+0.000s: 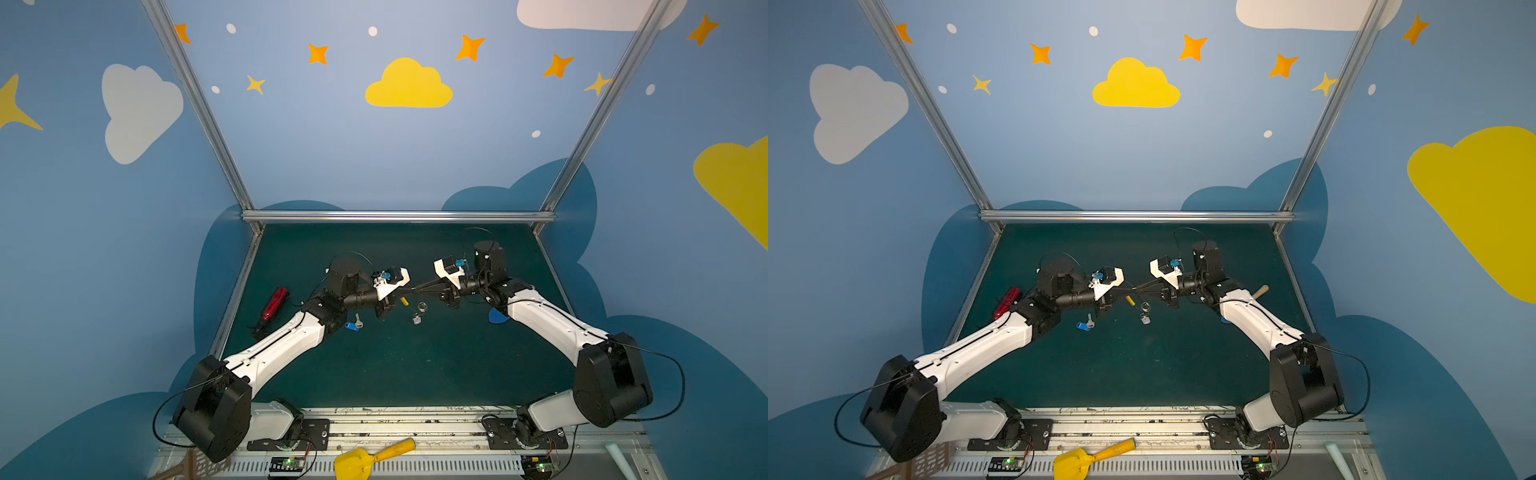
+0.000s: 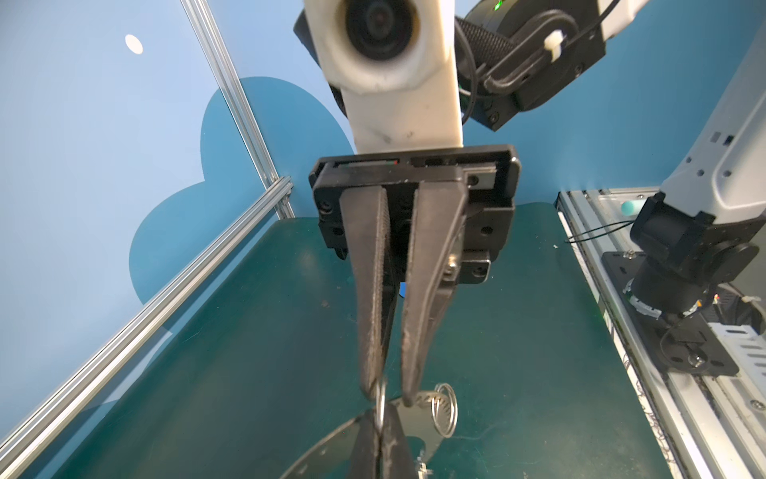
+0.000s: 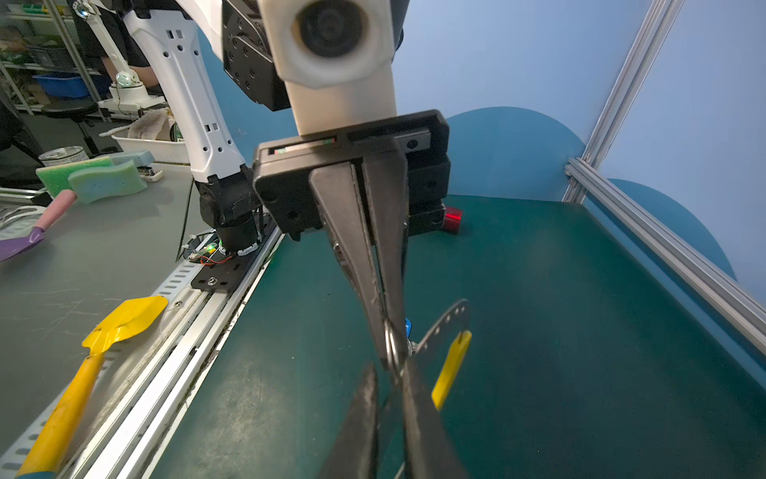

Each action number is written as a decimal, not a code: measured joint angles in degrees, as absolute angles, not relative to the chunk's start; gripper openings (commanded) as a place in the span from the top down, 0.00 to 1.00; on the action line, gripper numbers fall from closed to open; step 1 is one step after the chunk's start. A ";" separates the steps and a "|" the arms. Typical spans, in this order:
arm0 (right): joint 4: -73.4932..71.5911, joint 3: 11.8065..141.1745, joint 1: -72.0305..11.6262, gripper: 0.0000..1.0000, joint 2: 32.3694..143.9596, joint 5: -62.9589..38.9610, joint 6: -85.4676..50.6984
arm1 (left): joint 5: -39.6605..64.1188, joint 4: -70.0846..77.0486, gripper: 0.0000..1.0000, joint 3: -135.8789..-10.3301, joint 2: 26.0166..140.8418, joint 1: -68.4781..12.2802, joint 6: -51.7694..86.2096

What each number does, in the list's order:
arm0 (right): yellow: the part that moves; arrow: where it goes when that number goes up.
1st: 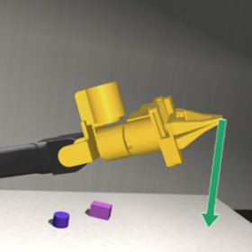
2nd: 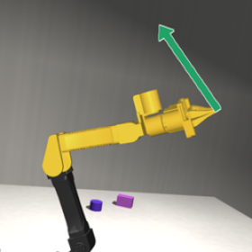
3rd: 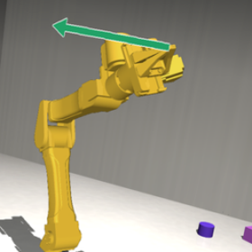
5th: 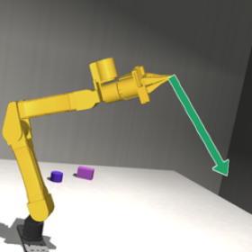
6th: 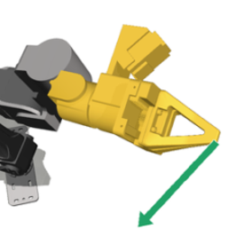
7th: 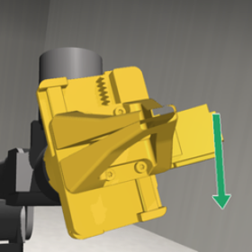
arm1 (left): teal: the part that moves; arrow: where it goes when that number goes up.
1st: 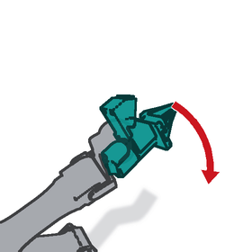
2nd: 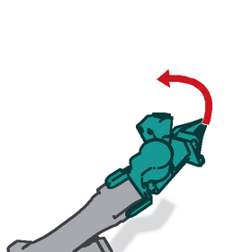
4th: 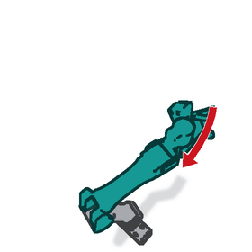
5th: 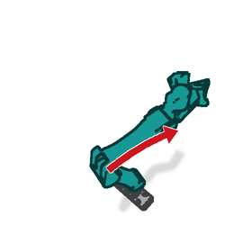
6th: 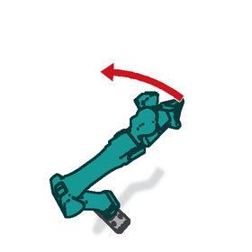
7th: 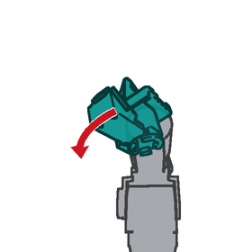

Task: Attach keys to a key ring
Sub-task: Pass the keyring.

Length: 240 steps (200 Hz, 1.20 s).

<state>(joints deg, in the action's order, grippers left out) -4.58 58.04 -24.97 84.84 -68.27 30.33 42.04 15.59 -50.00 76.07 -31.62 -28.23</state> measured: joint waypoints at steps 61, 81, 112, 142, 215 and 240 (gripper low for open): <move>-0.47 60.03 -24.95 1.00 85.21 -67.90 32.67 | 42.00 14.85 0.85 -50.41 76.07 -31.62 -28.25; 1.23 60.42 -24.97 1.00 85.21 -67.46 33.45 | 41.58 12.27 0.72 -51.90 76.12 -31.77 -29.63; 4.84 61.10 -24.99 1.00 85.21 -65.45 33.98 | 40.05 5.13 0.72 -57.01 77.10 -32.05 -33.41; 9.19 62.06 -25.56 1.00 85.21 -61.95 34.65 | 38.48 -2.94 0.73 -62.06 77.93 -32.25 -37.95; 18.44 67.33 -28.10 1.00 85.47 -53.15 35.83 | 37.47 -14.92 0.72 -65.91 80.38 -32.42 -42.92; 19.66 67.55 -28.73 1.00 85.65 -51.75 36.25 | 36.75 -16.95 0.74 -66.08 80.88 -32.53 -43.13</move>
